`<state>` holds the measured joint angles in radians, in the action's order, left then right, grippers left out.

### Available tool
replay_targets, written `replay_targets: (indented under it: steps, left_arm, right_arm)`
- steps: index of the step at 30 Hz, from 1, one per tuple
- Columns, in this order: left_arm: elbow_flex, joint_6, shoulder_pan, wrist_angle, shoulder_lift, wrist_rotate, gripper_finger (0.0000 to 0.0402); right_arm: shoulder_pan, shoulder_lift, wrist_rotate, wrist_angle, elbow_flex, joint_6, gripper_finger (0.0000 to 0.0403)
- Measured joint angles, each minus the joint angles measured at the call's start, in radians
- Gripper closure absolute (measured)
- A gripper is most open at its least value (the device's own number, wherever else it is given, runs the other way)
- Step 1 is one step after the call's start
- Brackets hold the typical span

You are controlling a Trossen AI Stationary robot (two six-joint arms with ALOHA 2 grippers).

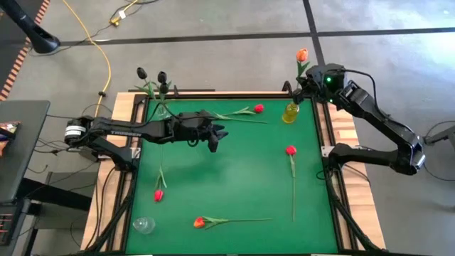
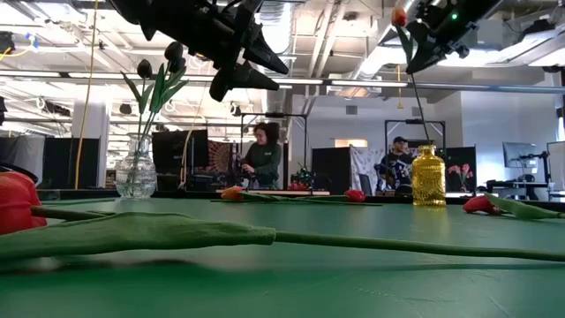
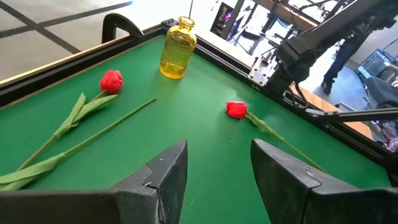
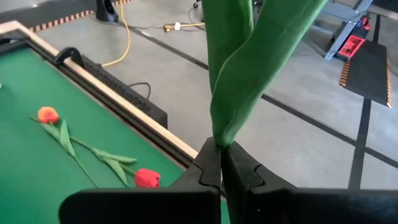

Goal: Sort flowers into vase by color
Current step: Put the middle orange flower into the yellow vase, then put the top orange flower into the yellow vase

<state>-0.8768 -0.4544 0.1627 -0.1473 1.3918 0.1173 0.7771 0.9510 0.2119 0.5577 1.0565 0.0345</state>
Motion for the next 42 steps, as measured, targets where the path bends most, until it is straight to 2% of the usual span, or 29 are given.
replay_targets:
  steps: [8, 15, 23, 29, 34, 42]
  left_arm:
    - [0.0, 0.001, -0.007, 0.001, 0.0, 0.001, 0.0237]
    - [0.0, 0.005, -0.007, 0.002, 0.0, 0.003, 0.0237]
    - [0.0, 0.005, -0.007, 0.003, 0.0, 0.003, 0.0237]
    - [0.0, 0.005, -0.007, 0.003, 0.0, 0.003, 0.0237]
    - [0.0, 0.005, -0.007, 0.004, 0.0, 0.003, 0.0237]
    - [0.0, 0.005, -0.007, 0.047, 0.0, 0.003, 0.0237]
  right_arm:
    - [0.011, 0.002, -0.001, -0.014, -0.008, -0.007, 0.0376]
    - [0.01, -0.042, -0.006, -0.129, -0.171, -0.06, 0.0376]
    - [0.01, -0.049, -0.004, -0.088, -0.199, -0.077, 0.0359]
    - [0.011, -0.049, -0.003, -0.081, -0.199, -0.116, 0.0316]
    - [0.011, -0.049, -0.003, -0.063, -0.198, -0.147, 0.0258]
    - [0.011, -0.048, -0.036, 0.137, -0.171, -0.203, 0.0154]
